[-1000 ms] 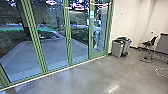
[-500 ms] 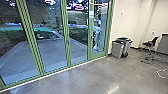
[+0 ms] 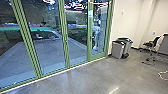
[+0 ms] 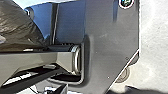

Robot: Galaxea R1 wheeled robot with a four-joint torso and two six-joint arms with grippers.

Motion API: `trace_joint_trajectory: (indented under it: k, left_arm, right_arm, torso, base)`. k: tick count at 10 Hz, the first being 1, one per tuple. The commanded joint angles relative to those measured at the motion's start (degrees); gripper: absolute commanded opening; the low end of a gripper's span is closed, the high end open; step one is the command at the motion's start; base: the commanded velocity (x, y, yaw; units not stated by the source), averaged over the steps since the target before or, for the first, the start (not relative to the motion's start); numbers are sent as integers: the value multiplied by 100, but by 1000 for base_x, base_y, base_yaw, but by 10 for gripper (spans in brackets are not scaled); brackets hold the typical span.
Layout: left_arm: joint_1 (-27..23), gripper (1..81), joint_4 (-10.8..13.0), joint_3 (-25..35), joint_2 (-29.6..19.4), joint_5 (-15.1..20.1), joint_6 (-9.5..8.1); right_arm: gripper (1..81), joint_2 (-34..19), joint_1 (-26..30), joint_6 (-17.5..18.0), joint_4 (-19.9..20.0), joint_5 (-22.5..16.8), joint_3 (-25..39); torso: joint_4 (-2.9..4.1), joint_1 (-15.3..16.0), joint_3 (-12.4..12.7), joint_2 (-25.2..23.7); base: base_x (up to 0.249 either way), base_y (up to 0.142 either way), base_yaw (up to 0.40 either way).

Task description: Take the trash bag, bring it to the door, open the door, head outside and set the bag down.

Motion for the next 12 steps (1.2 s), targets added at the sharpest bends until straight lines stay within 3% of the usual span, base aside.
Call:
trace_joint_trajectory:
  k: [1,12]
  left_arm:
    - [-271,10,24,-9,-17,436,60]
    - [-279,10,16,-9,-8,436,104]
  right_arm:
    - [811,-4,286,-3,-33,-357,2]
    - [811,-4,268,-3,-25,-357,2]
  torso:
    - [0,0,0,-2]
    - [0,-2,0,-2]
  base:
    - [140,-63,0]
    - [151,-63,0]
